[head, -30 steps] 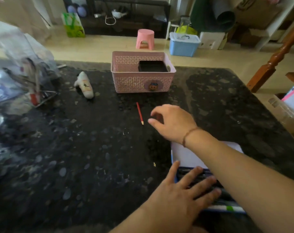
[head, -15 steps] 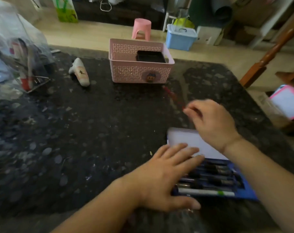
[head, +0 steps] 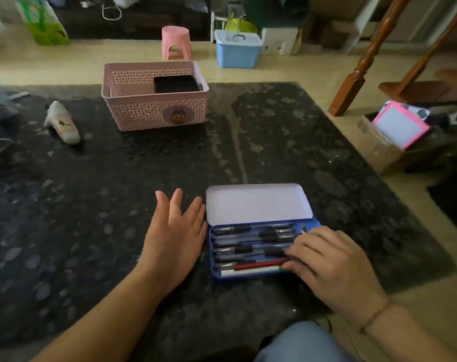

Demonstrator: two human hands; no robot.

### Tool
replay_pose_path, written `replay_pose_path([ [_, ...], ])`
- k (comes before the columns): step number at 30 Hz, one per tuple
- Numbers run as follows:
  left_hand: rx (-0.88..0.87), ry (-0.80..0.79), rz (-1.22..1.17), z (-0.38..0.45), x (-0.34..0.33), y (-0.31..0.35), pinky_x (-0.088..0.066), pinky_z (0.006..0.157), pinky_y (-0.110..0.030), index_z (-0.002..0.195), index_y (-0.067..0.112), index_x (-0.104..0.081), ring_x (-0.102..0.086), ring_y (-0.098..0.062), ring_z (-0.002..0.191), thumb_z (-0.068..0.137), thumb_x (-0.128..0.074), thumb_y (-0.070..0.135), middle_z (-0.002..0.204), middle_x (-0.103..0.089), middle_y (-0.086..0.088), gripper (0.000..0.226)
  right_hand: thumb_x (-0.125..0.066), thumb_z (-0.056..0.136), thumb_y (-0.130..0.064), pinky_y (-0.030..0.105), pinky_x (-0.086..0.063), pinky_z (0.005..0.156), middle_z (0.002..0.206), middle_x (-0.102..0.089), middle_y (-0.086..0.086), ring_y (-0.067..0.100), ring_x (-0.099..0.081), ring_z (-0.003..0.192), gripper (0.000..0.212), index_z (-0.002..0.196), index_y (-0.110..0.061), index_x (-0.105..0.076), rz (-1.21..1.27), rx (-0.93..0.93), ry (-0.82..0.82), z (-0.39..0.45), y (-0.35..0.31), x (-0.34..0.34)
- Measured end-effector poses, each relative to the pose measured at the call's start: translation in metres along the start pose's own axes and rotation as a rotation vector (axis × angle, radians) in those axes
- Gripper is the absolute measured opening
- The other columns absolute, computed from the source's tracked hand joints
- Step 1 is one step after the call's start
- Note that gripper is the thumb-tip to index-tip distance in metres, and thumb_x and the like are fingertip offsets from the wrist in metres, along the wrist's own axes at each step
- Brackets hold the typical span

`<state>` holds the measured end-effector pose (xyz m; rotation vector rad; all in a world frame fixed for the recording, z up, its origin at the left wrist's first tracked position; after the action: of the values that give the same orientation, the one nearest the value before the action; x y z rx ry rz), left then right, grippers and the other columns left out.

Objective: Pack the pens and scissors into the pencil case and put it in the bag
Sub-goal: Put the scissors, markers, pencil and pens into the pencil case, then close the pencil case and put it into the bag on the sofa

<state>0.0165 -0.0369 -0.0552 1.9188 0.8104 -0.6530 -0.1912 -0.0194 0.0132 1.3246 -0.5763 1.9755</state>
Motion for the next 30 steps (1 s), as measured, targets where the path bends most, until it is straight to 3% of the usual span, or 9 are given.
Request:
replay_pose_path([
  [4, -0.112, -0.004, -0.026, -0.006, 0.0, 0.015, -0.018, 0.116, -0.049, 0.151, 0.031, -0.021, -0.033, -0.03, 0.14, 0.071, -0.05, 0.072, 0.154, -0.03, -0.015, 0.094, -0.052, 0.088, -0.05, 0.024, -0.049, 0.076, 0.104, -0.065, -0.004, 0.005, -0.058, 0.088, 0.04, 0.107, -0.018, -0.066, 0.302, -0.507, 0.06, -0.002, 0.048, 0.006],
  [9, -0.112, -0.021, -0.114, -0.01, -0.004, 0.019, -0.02, 0.116, -0.049, 0.151, 0.029, -0.022, -0.036, -0.031, 0.138, 0.069, -0.052, 0.074, 0.152, -0.034, -0.018, 0.097, -0.037, 0.094, -0.052, 0.013, -0.039, 0.058, 0.126, -0.056, -0.009, -0.01, -0.05, 0.081, 0.049, 0.138, -0.031, -0.041, 0.93, -1.141, -0.104, -0.005, 0.078, -0.034],
  [13, -0.128, -0.029, -0.039, -0.021, -0.009, 0.022, -0.021, 0.116, -0.047, 0.15, 0.029, -0.023, -0.04, -0.028, 0.136, 0.072, -0.047, 0.075, 0.15, -0.038, -0.014, 0.094, -0.028, 0.098, -0.049, 0.004, -0.041, 0.045, 0.088, -0.058, -0.022, -0.017, -0.058, 0.061, 0.022, 0.094, -0.044, -0.049, 1.039, -1.12, -0.02, 0.002, 0.073, -0.024],
  [17, -0.139, -0.054, 0.056, -0.045, -0.008, 0.023, -0.021, 0.114, -0.046, 0.147, 0.034, -0.029, -0.046, -0.025, 0.132, 0.069, -0.048, 0.078, 0.145, -0.047, -0.012, 0.091, -0.023, 0.085, -0.074, 0.016, -0.039, 0.086, 0.129, -0.056, -0.019, -0.004, -0.05, 0.118, 0.068, 0.136, -0.035, -0.044, 1.055, -1.043, 0.041, -0.025, 0.066, -0.012],
  [22, -0.11, -0.17, 0.301, -0.077, -0.008, 0.004, -0.027, 0.105, -0.038, 0.13, 0.046, -0.048, -0.047, -0.016, 0.129, 0.036, -0.08, 0.075, 0.137, -0.057, -0.004, 0.104, -0.02, 0.077, -0.083, 0.026, -0.024, 0.101, 0.117, -0.049, -0.031, 0.004, -0.04, 0.126, 0.084, 0.143, -0.034, -0.037, 1.044, -1.028, 0.024, -0.058, 0.057, -0.002],
  [24, -0.065, -0.158, 0.491, -0.081, -0.01, -0.006, -0.023, 0.11, -0.032, 0.14, 0.041, -0.032, -0.035, -0.013, 0.137, 0.05, -0.061, 0.088, 0.15, -0.042, -0.005, 0.105, -0.018, 0.086, -0.071, 0.023, -0.019, 0.102, 0.115, -0.045, -0.036, -0.001, -0.035, 0.124, 0.071, 0.143, -0.033, -0.036, 1.022, -1.02, -0.061, -0.063, 0.052, -0.004],
  [26, 0.005, 0.023, 0.444, -0.069, 0.002, -0.024, -0.001, 0.119, -0.031, 0.147, 0.022, -0.006, -0.012, -0.021, 0.147, 0.068, -0.011, 0.094, 0.159, -0.013, -0.011, 0.108, -0.021, 0.087, -0.071, 0.024, -0.023, 0.103, 0.126, -0.047, -0.03, -0.002, -0.036, 0.123, 0.067, 0.143, -0.037, -0.034, 0.999, -1.004, -0.137, -0.068, 0.049, -0.008],
  [27, -0.12, 0.072, 0.495, -0.083, 0.016, -0.017, 0.009, 0.118, -0.03, 0.149, 0.012, -0.008, -0.009, -0.026, 0.147, 0.075, 0.002, 0.086, 0.159, -0.01, -0.012, 0.105, -0.026, 0.086, -0.069, 0.026, -0.027, 0.105, 0.13, -0.048, -0.026, 0.0, -0.038, 0.125, 0.065, 0.142, -0.038, -0.035, 0.989, -1.004, -0.158, -0.07, 0.049, -0.01],
  [30, -0.215, 0.18, 1.067, -0.068, -0.003, -0.002, -0.01, 0.118, -0.027, 0.149, 0.018, -0.026, -0.021, -0.016, 0.144, 0.099, -0.03, 0.049, 0.156, -0.024, 0.005, 0.059, -0.035, 0.086, -0.06, 0.034, -0.029, 0.112, 0.142, -0.047, -0.011, 0.008, -0.03, 0.138, 0.061, 0.14, -0.032, -0.041, 0.722, -0.992, -0.156, -0.07, 0.058, -0.01],
])
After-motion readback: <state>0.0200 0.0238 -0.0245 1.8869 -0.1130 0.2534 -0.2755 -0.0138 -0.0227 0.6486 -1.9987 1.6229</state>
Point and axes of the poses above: each hand's wrist, its own z-axis towards the middle knuckle, its own x-axis out of the back of the hand, y = z × x, the point moved 8 cm from there along z, towards the middle knuckle
